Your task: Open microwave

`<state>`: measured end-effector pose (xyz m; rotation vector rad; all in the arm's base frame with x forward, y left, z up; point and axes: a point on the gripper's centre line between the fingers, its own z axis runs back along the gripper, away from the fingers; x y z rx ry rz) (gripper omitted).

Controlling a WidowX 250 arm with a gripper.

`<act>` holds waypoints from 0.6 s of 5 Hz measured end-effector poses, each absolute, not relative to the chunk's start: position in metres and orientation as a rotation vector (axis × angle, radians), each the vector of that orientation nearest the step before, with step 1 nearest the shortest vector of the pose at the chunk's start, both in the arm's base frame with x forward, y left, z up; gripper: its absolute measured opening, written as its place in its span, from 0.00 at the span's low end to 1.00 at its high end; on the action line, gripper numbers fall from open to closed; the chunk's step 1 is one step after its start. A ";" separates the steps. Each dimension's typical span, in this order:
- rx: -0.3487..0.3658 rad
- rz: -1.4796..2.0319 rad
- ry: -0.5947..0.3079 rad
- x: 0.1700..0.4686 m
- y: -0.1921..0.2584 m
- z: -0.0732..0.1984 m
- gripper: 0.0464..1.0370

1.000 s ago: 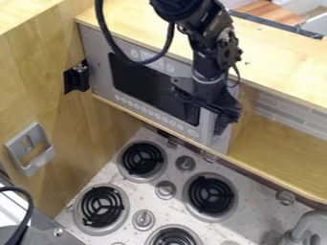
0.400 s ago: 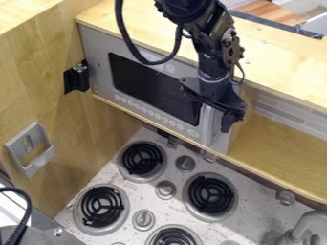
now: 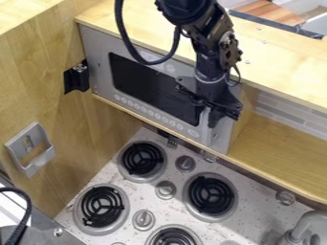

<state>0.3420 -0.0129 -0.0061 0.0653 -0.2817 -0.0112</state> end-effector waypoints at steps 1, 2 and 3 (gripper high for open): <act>0.059 -0.008 -0.287 0.343 -0.015 -0.006 0.25; 0.063 0.005 -0.287 0.336 -0.013 -0.009 0.25; 0.072 0.021 -0.265 0.319 -0.008 -0.009 0.25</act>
